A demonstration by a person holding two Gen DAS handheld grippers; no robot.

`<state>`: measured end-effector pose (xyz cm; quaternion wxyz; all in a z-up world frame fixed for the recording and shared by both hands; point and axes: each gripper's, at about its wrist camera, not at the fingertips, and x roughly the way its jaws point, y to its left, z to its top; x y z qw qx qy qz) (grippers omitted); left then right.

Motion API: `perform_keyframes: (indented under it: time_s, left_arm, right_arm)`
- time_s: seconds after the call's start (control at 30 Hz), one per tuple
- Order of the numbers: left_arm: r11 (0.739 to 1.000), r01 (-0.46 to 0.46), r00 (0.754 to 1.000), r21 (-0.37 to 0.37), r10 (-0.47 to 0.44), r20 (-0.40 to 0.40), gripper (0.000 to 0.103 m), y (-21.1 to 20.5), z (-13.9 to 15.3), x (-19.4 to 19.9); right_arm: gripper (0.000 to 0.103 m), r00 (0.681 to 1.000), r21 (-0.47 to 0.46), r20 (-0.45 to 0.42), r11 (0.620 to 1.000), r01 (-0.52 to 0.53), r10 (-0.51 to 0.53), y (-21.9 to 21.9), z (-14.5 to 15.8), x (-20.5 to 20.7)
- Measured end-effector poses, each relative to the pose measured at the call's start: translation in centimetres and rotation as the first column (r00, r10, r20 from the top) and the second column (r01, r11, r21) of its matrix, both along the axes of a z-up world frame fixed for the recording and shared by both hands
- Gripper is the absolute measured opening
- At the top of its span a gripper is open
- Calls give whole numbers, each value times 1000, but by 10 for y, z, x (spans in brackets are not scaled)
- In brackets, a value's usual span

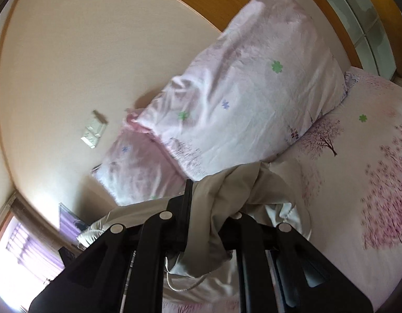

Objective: Fold large clothes
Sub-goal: 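Lift the hem with both grippers and fold it toward the collar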

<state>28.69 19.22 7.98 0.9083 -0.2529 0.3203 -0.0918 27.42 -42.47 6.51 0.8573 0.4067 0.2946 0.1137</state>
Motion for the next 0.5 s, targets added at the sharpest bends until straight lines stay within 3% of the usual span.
perform_keyframes:
  time_s: [0.3, 0.5]
  left_arm:
    - [998, -61, 992, 27, 64, -113, 15, -10, -42, 70]
    - [996, -81, 980, 31, 85, -182, 17, -14, -62, 99]
  right_arm:
    - [12, 978, -34, -190, 997, 76, -81, 0, -52, 74]
    - [13, 942, -56, -325, 996, 75, -90, 1, -79, 108]
